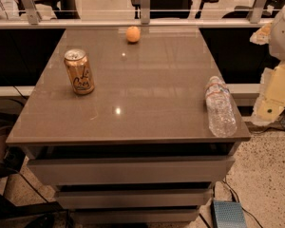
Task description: Place water bottle upright
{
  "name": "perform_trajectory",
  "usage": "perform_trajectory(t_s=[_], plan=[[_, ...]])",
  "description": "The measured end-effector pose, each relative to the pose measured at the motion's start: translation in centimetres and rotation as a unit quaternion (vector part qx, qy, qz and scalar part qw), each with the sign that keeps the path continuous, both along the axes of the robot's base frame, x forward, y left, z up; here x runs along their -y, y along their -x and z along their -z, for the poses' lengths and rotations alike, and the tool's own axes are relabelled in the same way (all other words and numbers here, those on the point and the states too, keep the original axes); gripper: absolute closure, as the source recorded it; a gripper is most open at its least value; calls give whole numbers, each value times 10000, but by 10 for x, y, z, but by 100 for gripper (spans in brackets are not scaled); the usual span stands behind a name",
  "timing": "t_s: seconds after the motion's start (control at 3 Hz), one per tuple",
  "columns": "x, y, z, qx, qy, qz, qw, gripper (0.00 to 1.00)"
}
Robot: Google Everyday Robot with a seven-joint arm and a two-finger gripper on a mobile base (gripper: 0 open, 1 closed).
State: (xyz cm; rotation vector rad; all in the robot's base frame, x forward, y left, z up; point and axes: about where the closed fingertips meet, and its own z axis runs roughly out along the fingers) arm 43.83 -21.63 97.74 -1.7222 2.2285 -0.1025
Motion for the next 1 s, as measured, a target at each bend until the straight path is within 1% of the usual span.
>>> perform_trajectory(t_s=[0.33,0.67,1.0], plan=[[0,0,0,1,0,0,10000,0],[1,-2,-4,92,-79,-10,9999,0],[5,-12,-5,276,-149,-61,9995,0]])
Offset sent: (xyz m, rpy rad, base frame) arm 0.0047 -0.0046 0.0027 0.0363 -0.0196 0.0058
